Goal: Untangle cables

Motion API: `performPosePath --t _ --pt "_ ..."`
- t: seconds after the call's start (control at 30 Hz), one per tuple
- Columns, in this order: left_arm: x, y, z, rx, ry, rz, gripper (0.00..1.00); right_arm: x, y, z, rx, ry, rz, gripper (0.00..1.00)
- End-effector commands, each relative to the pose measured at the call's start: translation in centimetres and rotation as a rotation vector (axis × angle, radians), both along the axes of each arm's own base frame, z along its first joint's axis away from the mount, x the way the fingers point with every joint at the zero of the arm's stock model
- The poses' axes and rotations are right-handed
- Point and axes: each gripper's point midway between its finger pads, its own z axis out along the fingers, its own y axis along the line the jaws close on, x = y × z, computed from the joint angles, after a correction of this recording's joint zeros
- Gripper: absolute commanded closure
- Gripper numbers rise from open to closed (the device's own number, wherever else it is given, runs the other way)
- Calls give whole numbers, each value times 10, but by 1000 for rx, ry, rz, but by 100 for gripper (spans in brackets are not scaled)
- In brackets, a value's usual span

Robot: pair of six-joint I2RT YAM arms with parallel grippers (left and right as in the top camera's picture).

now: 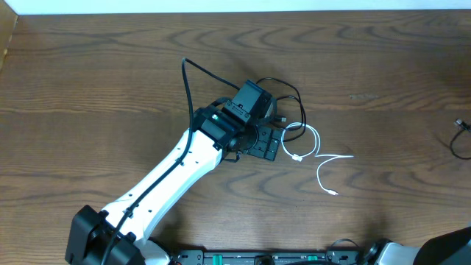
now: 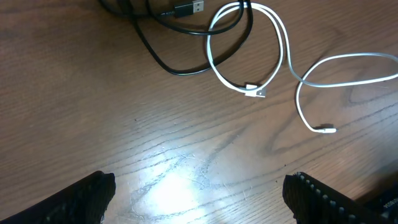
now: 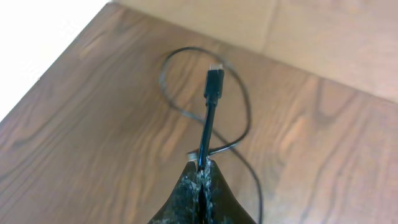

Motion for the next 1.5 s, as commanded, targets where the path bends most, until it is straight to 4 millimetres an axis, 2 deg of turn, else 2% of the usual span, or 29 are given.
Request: performPosePath --t 0.0,0.13,0.47,0.63,0.83,0.93,1.07,1.2,1.47 --pt "-1 3 -5 20 8 8 9 -13 -14 -2 -10 22 -51 99" --pt "-1 3 -5 19 8 8 9 -24 -20 -12 14 56 -78 99" --pt "-2 4 -6 26 17 8 9 -63 -41 -59 120 182 -249 99" --pt "-3 4 -6 27 17 8 9 -77 -54 -69 152 173 -320 99" --pt "-3 4 -6 27 18 8 9 -82 -61 -70 183 126 -346 99" --pt "-3 4 -6 27 17 8 9 -80 -59 -72 199 118 -333 98" --pt "-3 4 -6 27 18 8 9 -66 -50 -76 262 74 -268 84" --pt "-3 4 -6 27 18 8 9 -58 -35 -83 339 57 -209 82" --pt "-3 4 -6 27 17 8 9 -67 -14 -98 406 137 -199 77"
